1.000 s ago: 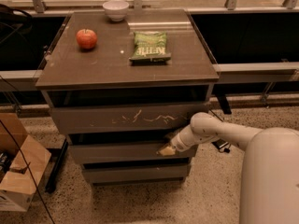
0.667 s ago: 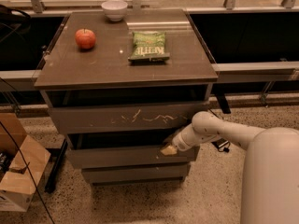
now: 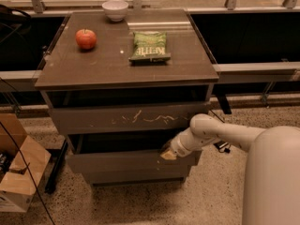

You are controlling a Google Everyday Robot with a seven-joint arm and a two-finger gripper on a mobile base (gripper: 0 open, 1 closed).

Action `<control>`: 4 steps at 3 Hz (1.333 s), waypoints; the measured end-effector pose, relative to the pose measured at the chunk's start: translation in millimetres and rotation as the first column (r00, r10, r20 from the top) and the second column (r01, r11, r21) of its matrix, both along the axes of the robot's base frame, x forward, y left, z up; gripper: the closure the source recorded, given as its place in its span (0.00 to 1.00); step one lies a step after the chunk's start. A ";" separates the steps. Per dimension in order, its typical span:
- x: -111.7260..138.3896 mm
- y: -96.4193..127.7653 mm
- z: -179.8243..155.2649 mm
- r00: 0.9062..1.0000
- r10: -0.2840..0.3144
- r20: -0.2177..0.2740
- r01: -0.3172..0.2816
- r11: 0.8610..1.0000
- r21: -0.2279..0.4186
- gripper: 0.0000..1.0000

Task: Open middle drawer

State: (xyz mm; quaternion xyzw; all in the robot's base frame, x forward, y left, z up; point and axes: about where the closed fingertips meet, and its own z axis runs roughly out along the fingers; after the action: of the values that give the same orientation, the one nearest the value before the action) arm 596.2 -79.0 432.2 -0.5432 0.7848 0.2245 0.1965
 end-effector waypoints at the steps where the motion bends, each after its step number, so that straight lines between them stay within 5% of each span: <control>1: 0.2 0.0 5.8 1.000 0.001 -0.002 -0.001 1.000 0.000 0.55; 3: 0.2 0.1 6.0 1.000 0.001 -0.002 -0.001 1.000 0.000 0.01; 4: -0.3 0.2 6.6 1.000 0.001 -0.002 -0.001 1.000 0.000 0.00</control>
Offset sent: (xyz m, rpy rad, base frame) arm 0.0002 0.0000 0.0050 -0.0004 0.0017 0.0012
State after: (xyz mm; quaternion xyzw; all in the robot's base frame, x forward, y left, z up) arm 596.0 -78.8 438.8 -0.5437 0.7846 0.2249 0.1956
